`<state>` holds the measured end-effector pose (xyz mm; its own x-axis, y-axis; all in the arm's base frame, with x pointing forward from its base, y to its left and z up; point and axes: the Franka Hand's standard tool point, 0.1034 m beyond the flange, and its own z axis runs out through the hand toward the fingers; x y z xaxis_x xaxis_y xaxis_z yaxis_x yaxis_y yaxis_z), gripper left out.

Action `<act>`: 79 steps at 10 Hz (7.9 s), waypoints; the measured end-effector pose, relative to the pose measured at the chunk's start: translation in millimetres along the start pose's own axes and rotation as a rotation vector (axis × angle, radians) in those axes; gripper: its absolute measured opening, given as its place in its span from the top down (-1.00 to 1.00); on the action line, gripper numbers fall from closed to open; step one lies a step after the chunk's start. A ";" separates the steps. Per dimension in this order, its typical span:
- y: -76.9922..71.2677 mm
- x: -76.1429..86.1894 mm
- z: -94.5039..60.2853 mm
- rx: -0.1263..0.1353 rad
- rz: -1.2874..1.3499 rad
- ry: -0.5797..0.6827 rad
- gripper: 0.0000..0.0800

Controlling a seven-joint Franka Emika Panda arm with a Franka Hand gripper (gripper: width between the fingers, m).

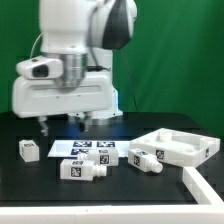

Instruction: Assemble one leg

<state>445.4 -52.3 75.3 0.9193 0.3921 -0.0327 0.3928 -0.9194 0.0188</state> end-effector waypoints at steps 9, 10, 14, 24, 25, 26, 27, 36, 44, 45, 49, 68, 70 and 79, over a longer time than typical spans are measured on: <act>-48.9 26.1 -0.1 -0.019 -0.049 0.056 -0.62; -65.5 36.2 1.0 -0.018 -0.024 0.068 -0.62; -106.2 57.9 24.9 -0.011 -0.026 0.074 -0.62; -118.5 59.7 48.1 -0.010 -0.035 0.066 -0.62; -118.5 59.7 48.2 -0.010 -0.035 0.066 -0.36; -118.5 59.7 48.2 -0.010 -0.035 0.066 0.01; -118.4 59.8 48.0 -0.010 -0.035 0.066 0.01; -56.9 30.9 -37.5 0.008 -0.156 -0.015 0.30; 0.5 -31.7 28.3 0.016 -0.253 -0.030 0.30; 0.5 -31.7 28.4 0.016 -0.253 -0.030 0.30; 0.3 -31.7 28.5 0.016 -0.253 -0.030 0.30; 108.4 -63.1 53.0 0.023 -0.509 -0.077 0.30; 112.5 -63.5 53.1 0.033 -0.554 -0.076 0.30; 91.0 -53.5 39.0 0.008 -0.584 -0.039 -0.62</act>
Offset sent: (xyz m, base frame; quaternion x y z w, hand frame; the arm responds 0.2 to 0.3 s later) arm 0.0000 0.0000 0.0000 0.0000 0.0000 0.0000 1.0000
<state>431.1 -158.1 39.7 0.5490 0.8328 -0.0718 0.8339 -0.5515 -0.0211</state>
